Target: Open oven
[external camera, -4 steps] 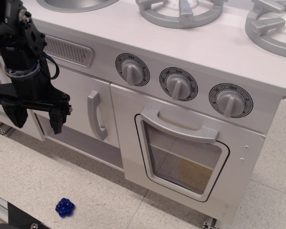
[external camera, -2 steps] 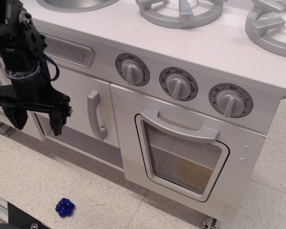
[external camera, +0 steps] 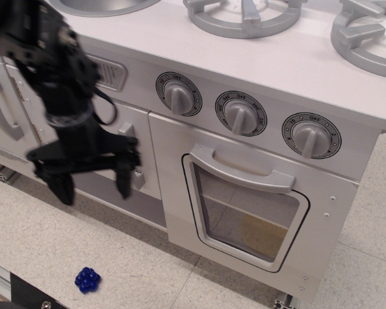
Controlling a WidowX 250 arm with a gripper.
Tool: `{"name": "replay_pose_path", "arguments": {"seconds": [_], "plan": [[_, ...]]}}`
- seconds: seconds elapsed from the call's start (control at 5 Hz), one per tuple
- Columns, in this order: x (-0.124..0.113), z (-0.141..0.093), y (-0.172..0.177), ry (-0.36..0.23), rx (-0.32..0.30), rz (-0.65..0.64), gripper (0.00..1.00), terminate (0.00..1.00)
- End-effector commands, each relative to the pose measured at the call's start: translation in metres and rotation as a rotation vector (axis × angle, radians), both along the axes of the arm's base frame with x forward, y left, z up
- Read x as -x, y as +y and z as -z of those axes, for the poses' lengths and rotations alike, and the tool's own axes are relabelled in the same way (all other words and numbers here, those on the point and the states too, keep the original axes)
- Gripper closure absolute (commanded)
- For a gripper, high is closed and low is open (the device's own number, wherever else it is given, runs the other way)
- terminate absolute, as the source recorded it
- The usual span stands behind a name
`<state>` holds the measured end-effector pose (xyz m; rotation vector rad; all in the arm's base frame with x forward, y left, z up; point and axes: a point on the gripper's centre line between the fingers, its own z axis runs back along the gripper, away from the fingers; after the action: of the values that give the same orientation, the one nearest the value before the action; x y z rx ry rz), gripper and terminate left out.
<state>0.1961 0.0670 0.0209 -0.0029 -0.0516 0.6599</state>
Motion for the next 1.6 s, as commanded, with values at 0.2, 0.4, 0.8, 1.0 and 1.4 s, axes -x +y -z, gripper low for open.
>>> {"name": "replay_pose_path", "arguments": {"seconds": [0.2, 0.4, 0.8, 1.0, 1.4], "plan": [[-0.047, -0.007, -0.053, -0.193, 0.139, -0.394, 0.00, 0.00], [-0.058, -0.007, -0.050, -0.246, 0.212, -0.462, 0.00, 0.00], [-0.085, 0.014, -0.044, -0.269, 0.287, -0.551, 0.00, 0.00], [-0.094, 0.018, -0.051, -0.272, 0.317, -0.568, 0.00, 0.00], [-0.102, 0.024, -0.062, -0.272, 0.341, -0.558, 0.00, 0.00]]}}
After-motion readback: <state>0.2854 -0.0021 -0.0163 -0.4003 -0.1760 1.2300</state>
